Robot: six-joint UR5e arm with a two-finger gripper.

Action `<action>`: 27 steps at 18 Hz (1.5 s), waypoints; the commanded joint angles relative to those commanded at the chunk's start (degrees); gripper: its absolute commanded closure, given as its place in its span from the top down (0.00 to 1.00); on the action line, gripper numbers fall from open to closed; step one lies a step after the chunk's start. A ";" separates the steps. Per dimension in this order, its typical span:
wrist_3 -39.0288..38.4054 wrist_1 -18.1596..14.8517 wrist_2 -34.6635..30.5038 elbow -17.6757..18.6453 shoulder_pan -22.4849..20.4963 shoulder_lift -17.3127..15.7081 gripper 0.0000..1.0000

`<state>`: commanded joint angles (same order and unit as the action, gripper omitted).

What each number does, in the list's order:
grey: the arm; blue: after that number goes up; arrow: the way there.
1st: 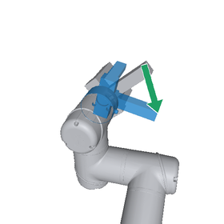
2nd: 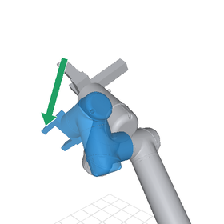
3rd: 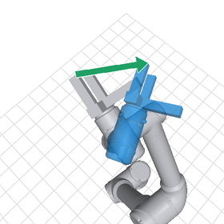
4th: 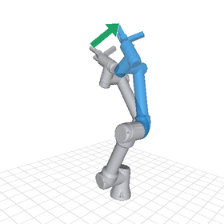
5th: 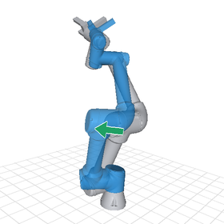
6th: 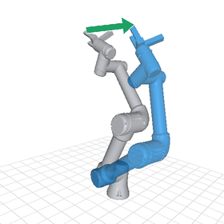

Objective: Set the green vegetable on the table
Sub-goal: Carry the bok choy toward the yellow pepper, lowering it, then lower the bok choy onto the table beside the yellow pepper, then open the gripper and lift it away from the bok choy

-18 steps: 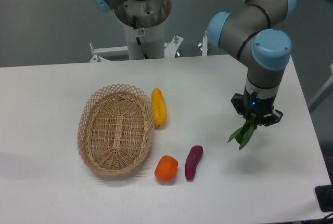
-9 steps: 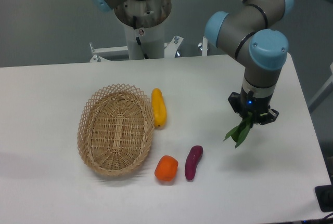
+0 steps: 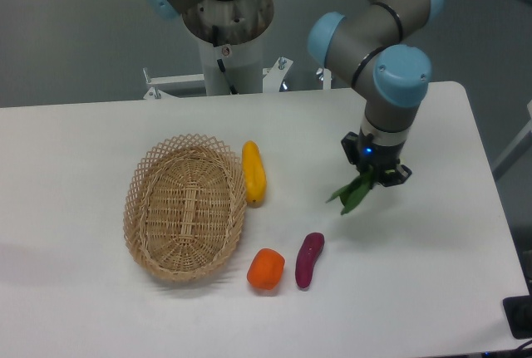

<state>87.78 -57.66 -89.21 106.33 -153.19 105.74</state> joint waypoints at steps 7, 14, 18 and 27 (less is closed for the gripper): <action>6.69 0.00 0.09 8.97 -0.79 -5.28 0.14; 9.60 0.09 0.00 13.46 -0.70 -8.62 0.79; 8.72 0.88 -0.09 13.38 -0.35 -9.06 1.00; 2.93 0.62 0.00 8.38 -0.35 -7.31 1.00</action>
<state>90.71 -57.04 -89.21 114.71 -153.55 98.43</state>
